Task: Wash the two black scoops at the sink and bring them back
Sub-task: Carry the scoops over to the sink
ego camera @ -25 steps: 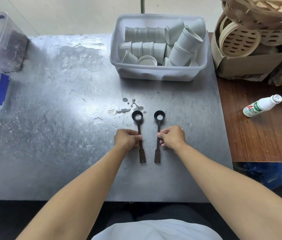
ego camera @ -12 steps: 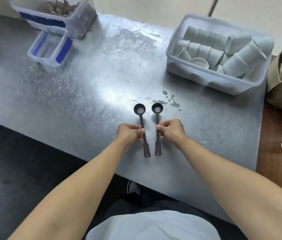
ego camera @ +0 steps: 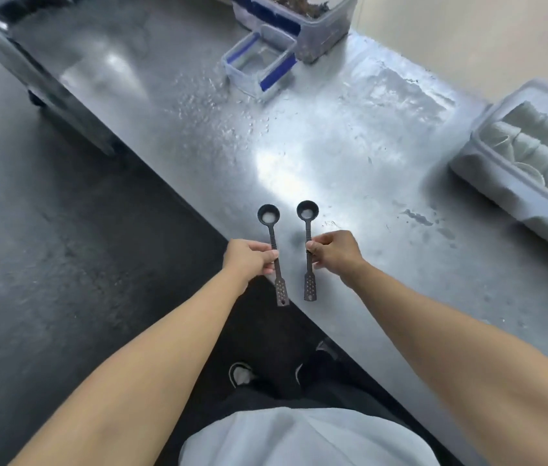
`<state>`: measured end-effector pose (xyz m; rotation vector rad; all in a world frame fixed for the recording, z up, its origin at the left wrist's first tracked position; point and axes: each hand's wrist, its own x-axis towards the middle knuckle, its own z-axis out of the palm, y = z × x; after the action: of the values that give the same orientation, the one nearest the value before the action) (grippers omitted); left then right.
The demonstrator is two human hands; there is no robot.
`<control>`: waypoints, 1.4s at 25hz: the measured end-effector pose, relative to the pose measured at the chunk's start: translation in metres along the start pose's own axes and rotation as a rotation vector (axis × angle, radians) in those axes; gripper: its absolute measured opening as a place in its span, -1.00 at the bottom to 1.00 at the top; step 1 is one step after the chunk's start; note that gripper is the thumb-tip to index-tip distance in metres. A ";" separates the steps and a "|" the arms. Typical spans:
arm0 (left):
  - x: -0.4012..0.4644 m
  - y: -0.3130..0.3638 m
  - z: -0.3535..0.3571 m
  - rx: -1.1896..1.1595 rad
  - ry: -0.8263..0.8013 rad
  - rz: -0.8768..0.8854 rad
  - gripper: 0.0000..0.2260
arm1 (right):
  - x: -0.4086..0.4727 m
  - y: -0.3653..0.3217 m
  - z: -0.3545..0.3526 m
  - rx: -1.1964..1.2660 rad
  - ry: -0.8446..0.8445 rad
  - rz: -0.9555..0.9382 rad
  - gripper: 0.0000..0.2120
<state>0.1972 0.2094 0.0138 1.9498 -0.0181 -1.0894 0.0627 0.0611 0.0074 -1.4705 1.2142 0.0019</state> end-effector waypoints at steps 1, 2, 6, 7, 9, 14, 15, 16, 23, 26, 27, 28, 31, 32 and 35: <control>0.000 -0.004 -0.016 -0.013 0.012 0.000 -0.79 | -0.003 -0.007 0.014 -0.017 -0.011 -0.011 -0.88; 0.000 -0.008 -0.030 -0.021 0.025 0.001 -0.79 | -0.005 -0.013 0.028 -0.031 -0.018 -0.023 -0.88; 0.000 -0.028 -0.099 -0.079 0.102 -0.002 -0.81 | -0.017 -0.040 0.095 -0.089 -0.055 -0.078 -0.83; 0.000 -0.034 -0.118 -0.093 0.121 -0.002 -0.83 | -0.020 -0.048 0.113 -0.115 -0.069 -0.094 -0.82; 0.001 -0.047 -0.153 -0.131 0.164 -0.010 -0.85 | -0.026 -0.061 0.146 -0.150 -0.104 -0.122 -0.81; -0.008 -0.079 -0.234 -0.206 0.261 -0.040 -0.80 | -0.039 -0.082 0.224 -0.257 -0.199 -0.174 -0.85; -0.011 -0.090 -0.257 -0.239 0.285 -0.041 -0.81 | -0.044 -0.087 0.248 -0.283 -0.235 -0.191 -0.83; -0.013 -0.100 -0.278 -0.275 0.313 -0.044 -0.81 | -0.049 -0.092 0.270 -0.301 -0.267 -0.203 -0.84; -0.046 -0.164 -0.375 -0.458 0.471 -0.075 -0.84 | -0.081 -0.118 0.399 -0.394 -0.468 -0.274 -0.83; -0.058 -0.187 -0.405 -0.535 0.545 -0.112 -0.87 | -0.092 -0.126 0.450 -0.472 -0.557 -0.313 -0.87; -0.062 -0.193 -0.413 -0.557 0.567 -0.121 -0.88 | -0.095 -0.129 0.464 -0.487 -0.580 -0.323 -0.87; -0.065 -0.199 -0.424 -0.582 0.593 -0.129 -0.89 | -0.097 -0.134 0.481 -0.503 -0.607 -0.331 -0.89; -0.072 -0.217 -0.457 -0.651 0.675 -0.166 -0.89 | -0.102 -0.154 0.535 -0.567 -0.693 -0.369 -0.90; -0.073 -0.223 -0.469 -0.677 0.700 -0.179 -0.88 | -0.102 -0.161 0.553 -0.593 -0.719 -0.386 -0.89; -0.070 -0.231 -0.506 -0.780 0.766 -0.199 -0.84 | -0.103 -0.182 0.609 -0.641 -0.792 -0.427 -0.92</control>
<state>0.4194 0.7245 0.0176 1.5251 0.8941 -0.3013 0.4997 0.5342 0.0012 -1.9772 0.2331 0.6731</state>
